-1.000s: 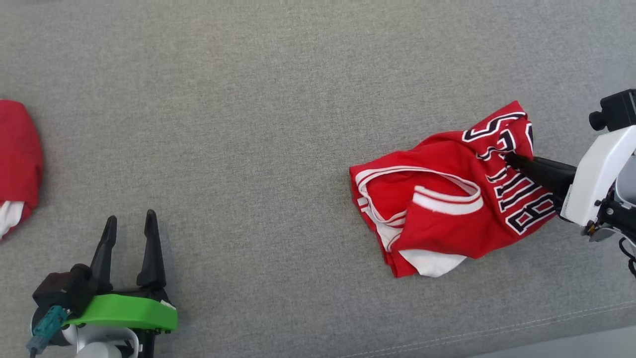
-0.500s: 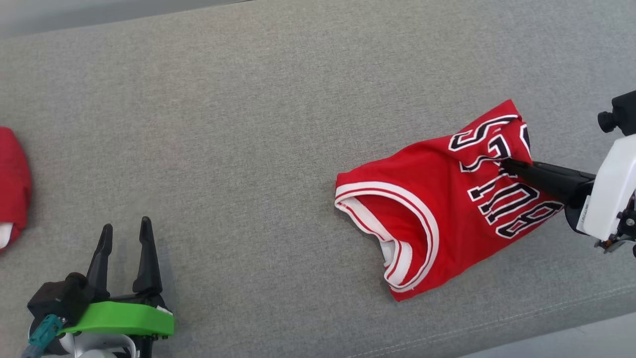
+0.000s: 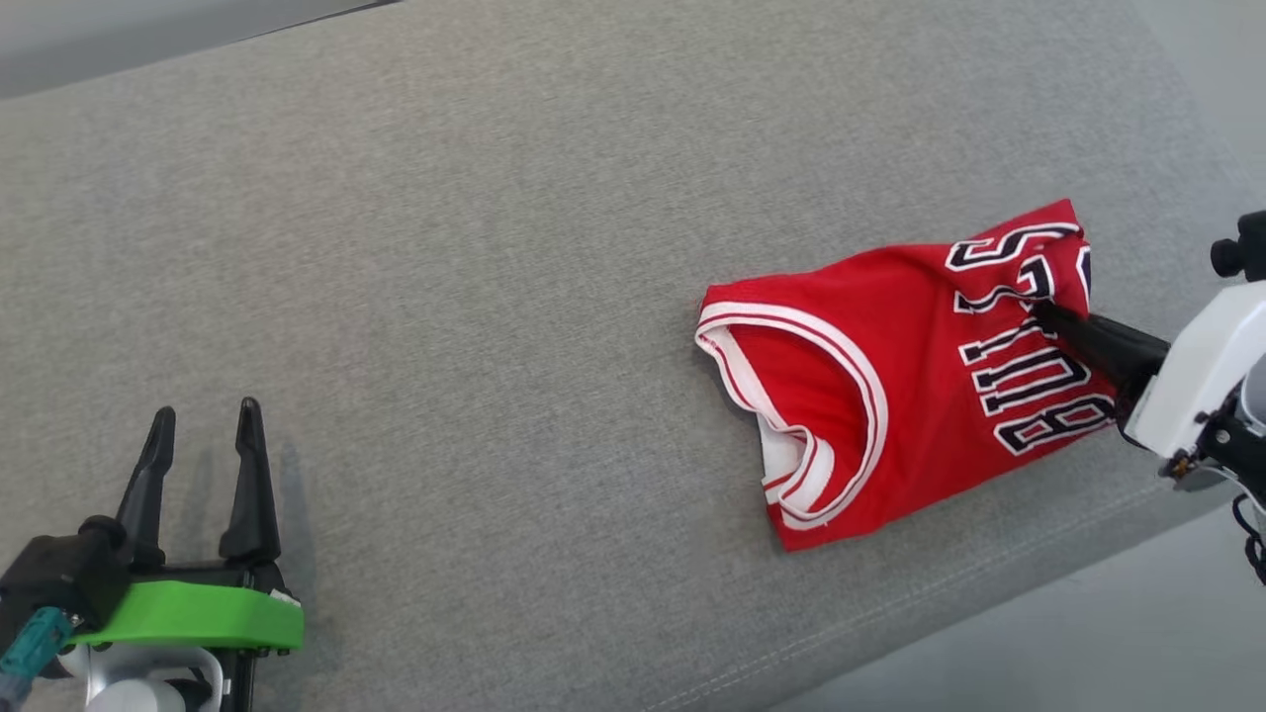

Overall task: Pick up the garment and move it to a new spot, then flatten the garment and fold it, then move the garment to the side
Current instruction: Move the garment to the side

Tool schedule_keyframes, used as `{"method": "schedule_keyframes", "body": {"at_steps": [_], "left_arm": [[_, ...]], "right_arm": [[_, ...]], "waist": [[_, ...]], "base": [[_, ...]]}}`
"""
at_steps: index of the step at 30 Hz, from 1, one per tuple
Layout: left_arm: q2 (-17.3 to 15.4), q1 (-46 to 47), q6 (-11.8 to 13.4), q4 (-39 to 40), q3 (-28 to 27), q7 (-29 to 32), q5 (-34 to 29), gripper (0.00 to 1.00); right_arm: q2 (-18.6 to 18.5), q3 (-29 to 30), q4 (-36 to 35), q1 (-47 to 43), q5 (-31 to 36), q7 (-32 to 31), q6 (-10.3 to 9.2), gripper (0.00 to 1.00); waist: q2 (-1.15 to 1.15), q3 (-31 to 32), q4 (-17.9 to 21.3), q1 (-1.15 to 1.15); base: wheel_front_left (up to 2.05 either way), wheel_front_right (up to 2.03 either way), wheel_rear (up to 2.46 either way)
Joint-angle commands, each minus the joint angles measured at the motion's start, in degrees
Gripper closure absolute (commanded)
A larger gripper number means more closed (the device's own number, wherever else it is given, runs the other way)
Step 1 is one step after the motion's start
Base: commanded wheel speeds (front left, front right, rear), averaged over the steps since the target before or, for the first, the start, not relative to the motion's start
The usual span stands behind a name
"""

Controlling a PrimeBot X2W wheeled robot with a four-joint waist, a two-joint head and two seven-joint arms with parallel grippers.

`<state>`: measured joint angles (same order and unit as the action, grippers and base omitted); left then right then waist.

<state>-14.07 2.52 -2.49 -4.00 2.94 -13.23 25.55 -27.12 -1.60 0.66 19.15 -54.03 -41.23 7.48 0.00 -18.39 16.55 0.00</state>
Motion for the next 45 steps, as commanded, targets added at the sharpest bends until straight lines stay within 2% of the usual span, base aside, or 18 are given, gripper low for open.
{"method": "schedule_keyframes", "body": {"at_steps": [1,6,11,16,22,27,28,29,37,45], "left_arm": [[-0.9,0.8,0.4,0.8,-0.3,0.5,-0.3,0.0],[-2.9,2.9,0.6,4.7,0.6,4.0,-1.6,0.0],[-4.1,4.6,1.1,7.9,1.2,6.7,-2.3,0.0],[-4.6,5.5,1.7,10.8,1.8,8.4,-2.9,0.0],[-5.5,4.0,2.7,12.9,0.7,9.0,-2.8,0.0],[-5.8,3.3,3.1,14.2,0.1,8.9,-2.3,0.0],[-5.8,3.2,3.2,14.3,0.2,8.9,-2.3,0.0],[-5.7,3.2,3.3,14.3,0.2,8.8,-2.3,0.0],[-5.0,3.6,3.5,13.5,0.7,8.2,-1.9,0.0],[-3.2,4.2,2.8,10.7,2.4,6.1,-1.3,0.0]], "right_arm": [[0.3,-0.7,1.0,1.8,1.7,1.8,0.02,1.0],[0.6,-4.6,8.2,9.3,7.8,10.6,0.02,1.0],[0.4,-6.7,18.4,19.3,13.3,19.6,-0.01,1.0],[-1.4,-3.3,30.7,28.5,18.0,27.3,-0.01,1.0],[-5.9,1.1,42.9,34.5,23.4,31.7,-0.01,1.0],[-7.7,5.1,52.4,37.3,28.5,36.0,-0.01,1.0],[-8.1,6.0,54.4,38.1,29.5,37.0,-0.02,0.67],[-8.1,6.5,56.1,38.8,30.8,37.8,-0.01,0.0],[-6.7,8.2,63.5,42.5,36.7,44.1,-0.01,0.0],[-5.8,6.0,64.7,44.0,39.4,48.1,-0.02,0.0]], "waist": [[0.0,-2.8,5.1,0.0],[0.0,-6.7,7.3,0.0],[0.0,-11.2,6.6,0.0],[0.0,-14.7,3.4,0.0],[0.0,-17.1,-0.3,0.0],[0.0,-18.6,-2.5,0.0],[0.0,-18.9,-2.8,0.0],[0.0,-19.0,-3.0,0.0],[0.0,-18.6,-4.1,0.0],[0.0,-15.2,-5.2,0.0]], "base": [[0.0,0.0,0.0],[0.0,0.0,0.0],[0.0,0.0,0.0],[0.0,0.0,0.0],[0.0,0.0,0.0],[0.0,0.0,0.0],[0.0,0.0,0.0],[0.0,0.0,0.0],[0.0,0.0,0.0],[0.0,0.0,0.0]]}}
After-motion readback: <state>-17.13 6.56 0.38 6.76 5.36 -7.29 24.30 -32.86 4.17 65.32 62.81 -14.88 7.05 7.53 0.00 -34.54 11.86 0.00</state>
